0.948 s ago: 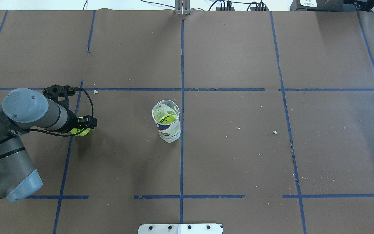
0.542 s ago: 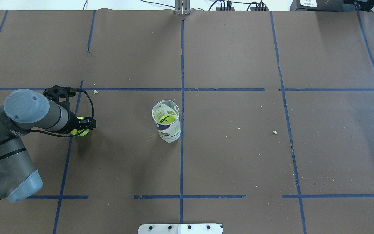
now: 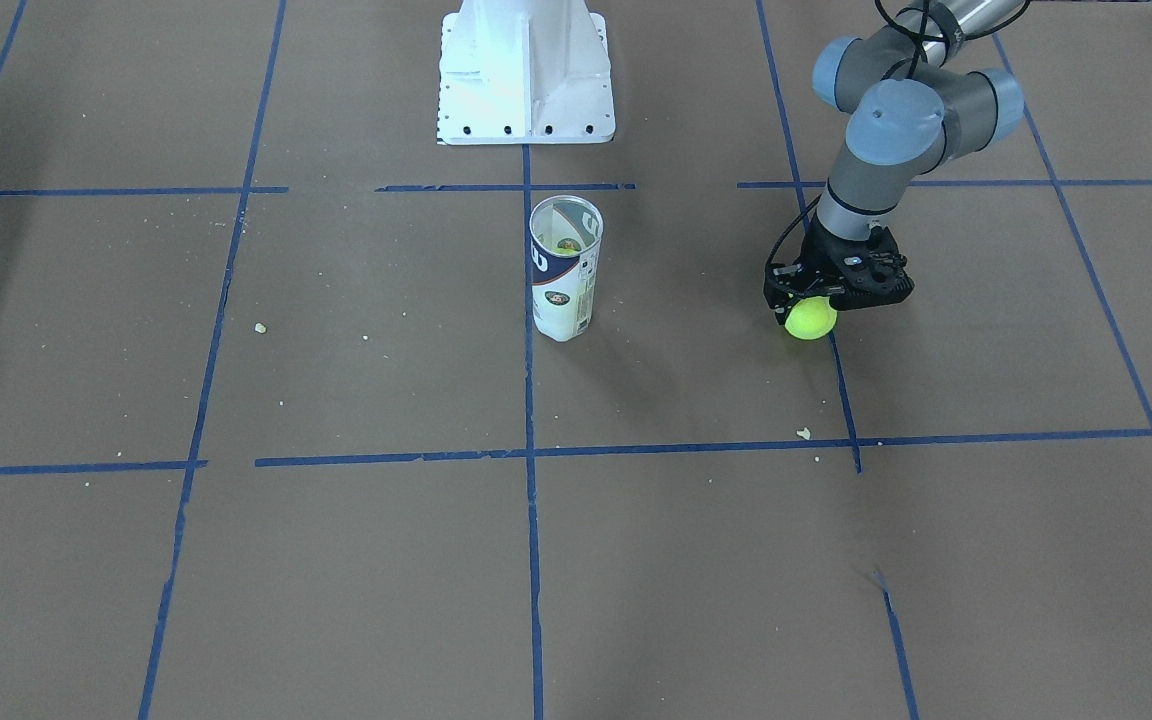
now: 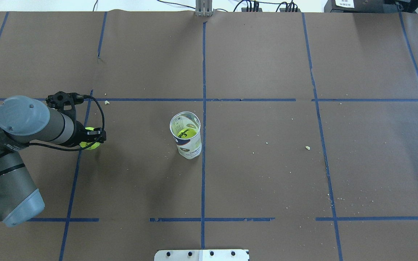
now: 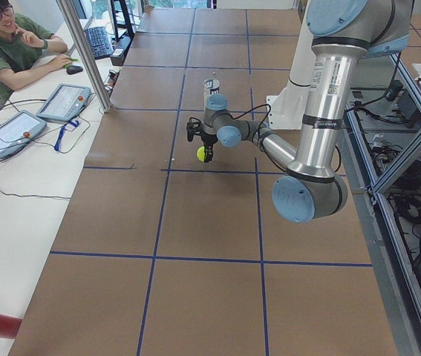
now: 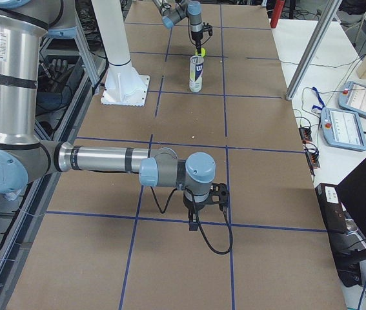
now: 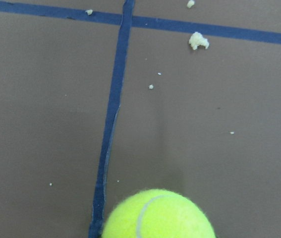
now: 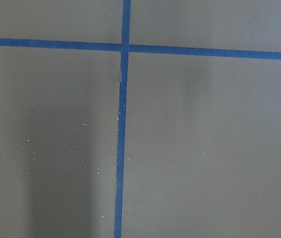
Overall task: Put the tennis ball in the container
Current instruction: 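Lift the ball and carry it with the left gripper over the clear cup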
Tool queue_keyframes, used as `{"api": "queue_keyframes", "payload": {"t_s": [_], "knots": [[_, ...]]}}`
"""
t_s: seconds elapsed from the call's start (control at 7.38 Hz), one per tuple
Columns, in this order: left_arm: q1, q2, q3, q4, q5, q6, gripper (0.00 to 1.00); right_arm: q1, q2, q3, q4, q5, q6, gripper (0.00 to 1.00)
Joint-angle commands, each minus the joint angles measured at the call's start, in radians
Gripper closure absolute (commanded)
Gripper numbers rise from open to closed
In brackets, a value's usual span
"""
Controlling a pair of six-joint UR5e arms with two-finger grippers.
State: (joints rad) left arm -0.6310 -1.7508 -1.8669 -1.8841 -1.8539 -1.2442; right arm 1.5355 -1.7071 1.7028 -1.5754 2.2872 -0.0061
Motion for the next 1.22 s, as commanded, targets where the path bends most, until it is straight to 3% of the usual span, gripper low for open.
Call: {"api": "queue_keyframes", "payload": {"t_s": [0.0, 0.27, 0.68, 0.95, 1.08], "knots": [[-0.027, -0.003, -0.145, 0.148, -0.004, 0.041, 1.00, 0.000, 0.000, 0.000, 0.000, 0.000, 0.000, 0.00], [-0.135, -0.074, -0.277, 0.317, -0.060, 0.046, 1.00, 0.000, 0.000, 0.000, 0.000, 0.000, 0.000, 0.00], [-0.153, -0.361, -0.285, 0.665, -0.152, 0.026, 1.00, 0.000, 0.000, 0.000, 0.000, 0.000, 0.000, 0.00], [-0.103, -0.510, -0.217, 0.692, -0.177, -0.145, 1.00, 0.000, 0.000, 0.000, 0.000, 0.000, 0.000, 0.00], [-0.048, -0.606, -0.104, 0.692, -0.171, -0.173, 1.00, 0.000, 0.000, 0.000, 0.000, 0.000, 0.000, 0.00]]}}
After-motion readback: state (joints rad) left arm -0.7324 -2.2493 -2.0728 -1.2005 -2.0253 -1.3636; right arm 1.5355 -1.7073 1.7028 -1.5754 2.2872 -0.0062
